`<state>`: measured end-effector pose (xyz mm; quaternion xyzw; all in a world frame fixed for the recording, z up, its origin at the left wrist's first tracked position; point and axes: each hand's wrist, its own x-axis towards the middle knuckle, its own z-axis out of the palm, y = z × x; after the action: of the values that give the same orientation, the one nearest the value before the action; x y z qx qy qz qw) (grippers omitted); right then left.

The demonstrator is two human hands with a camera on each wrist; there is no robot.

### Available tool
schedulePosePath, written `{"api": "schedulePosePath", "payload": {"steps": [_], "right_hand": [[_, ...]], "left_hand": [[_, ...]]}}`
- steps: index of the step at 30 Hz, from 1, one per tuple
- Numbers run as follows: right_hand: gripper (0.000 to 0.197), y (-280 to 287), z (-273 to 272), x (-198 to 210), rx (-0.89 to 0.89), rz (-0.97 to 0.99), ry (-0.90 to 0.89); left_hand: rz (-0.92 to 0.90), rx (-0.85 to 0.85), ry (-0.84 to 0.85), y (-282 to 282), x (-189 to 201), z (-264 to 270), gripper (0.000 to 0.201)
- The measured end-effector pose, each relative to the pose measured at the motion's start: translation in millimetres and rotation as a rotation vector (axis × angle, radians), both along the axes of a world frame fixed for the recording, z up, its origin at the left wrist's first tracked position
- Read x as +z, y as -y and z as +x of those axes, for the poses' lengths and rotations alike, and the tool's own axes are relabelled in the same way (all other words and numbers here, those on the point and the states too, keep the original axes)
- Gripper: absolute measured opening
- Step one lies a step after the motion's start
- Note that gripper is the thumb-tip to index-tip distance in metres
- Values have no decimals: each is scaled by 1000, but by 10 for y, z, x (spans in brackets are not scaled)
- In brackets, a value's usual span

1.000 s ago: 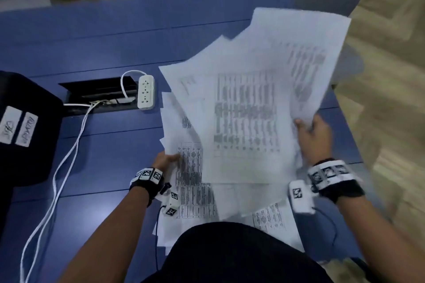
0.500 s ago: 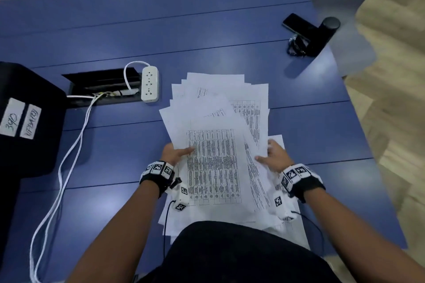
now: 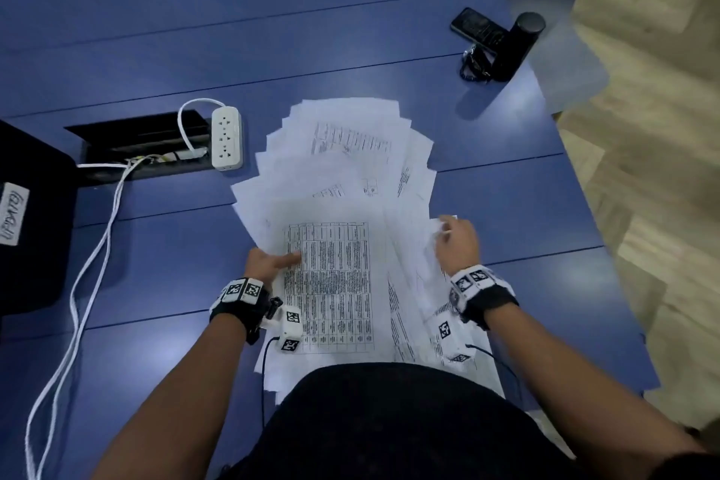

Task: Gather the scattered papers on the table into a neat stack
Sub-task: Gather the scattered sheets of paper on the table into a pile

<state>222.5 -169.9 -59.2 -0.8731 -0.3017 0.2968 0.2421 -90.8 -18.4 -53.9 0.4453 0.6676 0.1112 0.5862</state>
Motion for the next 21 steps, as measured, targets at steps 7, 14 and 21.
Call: {"api": "schedulePosePath", "payload": {"steps": [7,14,21], "right_hand": [[44,437,340,-136,-2,-65,-95],[84,493,230,-49,41,-151,215],[87,424,198,-22,35,-191,203]], "left_hand": [[-9,17,129,171,379,20,16],[-32,44,202,265,627,101,11],[-17,143,41,173,434,-24,36]]}}
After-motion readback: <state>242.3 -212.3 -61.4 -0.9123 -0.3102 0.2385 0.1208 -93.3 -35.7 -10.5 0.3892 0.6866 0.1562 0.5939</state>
